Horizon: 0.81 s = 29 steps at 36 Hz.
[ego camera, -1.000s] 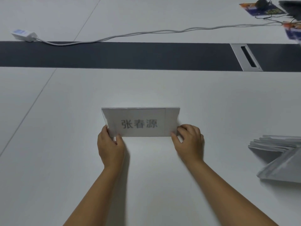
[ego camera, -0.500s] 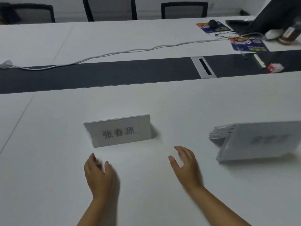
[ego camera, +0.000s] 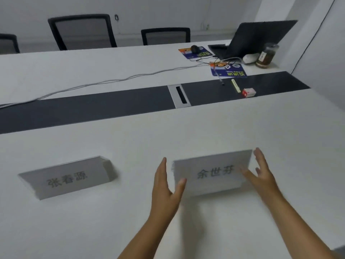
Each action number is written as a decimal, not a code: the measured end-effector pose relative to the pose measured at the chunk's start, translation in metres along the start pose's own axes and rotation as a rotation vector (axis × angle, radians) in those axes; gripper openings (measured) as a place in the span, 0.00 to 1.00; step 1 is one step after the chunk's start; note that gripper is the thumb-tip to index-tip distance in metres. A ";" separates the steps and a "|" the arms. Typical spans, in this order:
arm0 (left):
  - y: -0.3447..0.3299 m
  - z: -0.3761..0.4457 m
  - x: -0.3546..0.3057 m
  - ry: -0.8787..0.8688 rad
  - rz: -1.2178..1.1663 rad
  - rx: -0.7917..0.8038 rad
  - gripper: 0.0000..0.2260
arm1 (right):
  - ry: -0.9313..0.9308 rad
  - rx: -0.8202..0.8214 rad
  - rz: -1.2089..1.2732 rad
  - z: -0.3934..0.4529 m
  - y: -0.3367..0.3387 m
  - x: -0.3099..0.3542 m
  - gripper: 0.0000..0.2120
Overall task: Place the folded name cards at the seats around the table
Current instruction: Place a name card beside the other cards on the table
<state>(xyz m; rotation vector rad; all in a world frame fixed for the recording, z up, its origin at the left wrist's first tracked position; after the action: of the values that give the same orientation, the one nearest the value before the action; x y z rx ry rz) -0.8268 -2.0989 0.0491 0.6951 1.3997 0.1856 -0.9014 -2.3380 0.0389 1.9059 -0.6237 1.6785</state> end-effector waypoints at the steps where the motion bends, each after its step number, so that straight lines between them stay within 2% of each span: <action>1: -0.006 0.007 -0.007 -0.005 0.011 -0.011 0.27 | -0.024 0.072 0.018 0.008 -0.001 -0.001 0.31; 4: -0.017 0.013 -0.012 0.051 0.015 -0.020 0.23 | -0.074 0.169 0.061 0.016 -0.009 0.003 0.18; 6: -0.014 0.008 -0.009 0.085 0.033 -0.050 0.21 | -0.049 0.202 0.038 0.013 -0.014 0.006 0.15; 12: 0.021 -0.019 0.001 0.157 0.126 -0.155 0.23 | 0.136 0.295 -0.210 -0.024 -0.022 -0.005 0.27; 15: 0.035 -0.030 0.008 0.198 0.160 -0.193 0.23 | 0.250 0.367 -0.309 -0.047 -0.030 -0.005 0.37; 17: 0.039 -0.033 0.006 0.208 0.187 -0.235 0.22 | 0.312 0.352 -0.304 -0.056 -0.033 -0.008 0.40; 24: 0.039 -0.026 -0.038 0.137 0.227 -0.334 0.21 | 0.403 0.257 -0.243 -0.055 -0.016 0.015 0.37; 29: 0.015 -0.008 -0.083 0.035 0.138 -0.319 0.17 | 0.498 0.116 -0.186 -0.031 0.017 0.041 0.37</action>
<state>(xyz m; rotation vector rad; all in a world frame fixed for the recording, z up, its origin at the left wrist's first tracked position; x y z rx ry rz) -0.8465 -2.1263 0.1263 0.5240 1.3170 0.5198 -0.9301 -2.3307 0.0840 1.4733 -0.1514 1.9916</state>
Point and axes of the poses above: each hand's wrist, its own z-axis towards the middle knuckle, its own y-axis out of the back of the hand, x = y × z, the point moved 2 cm from there along z, towards the middle knuckle, and after that the axes turned 15 degrees about z, right-handed, at the moved point
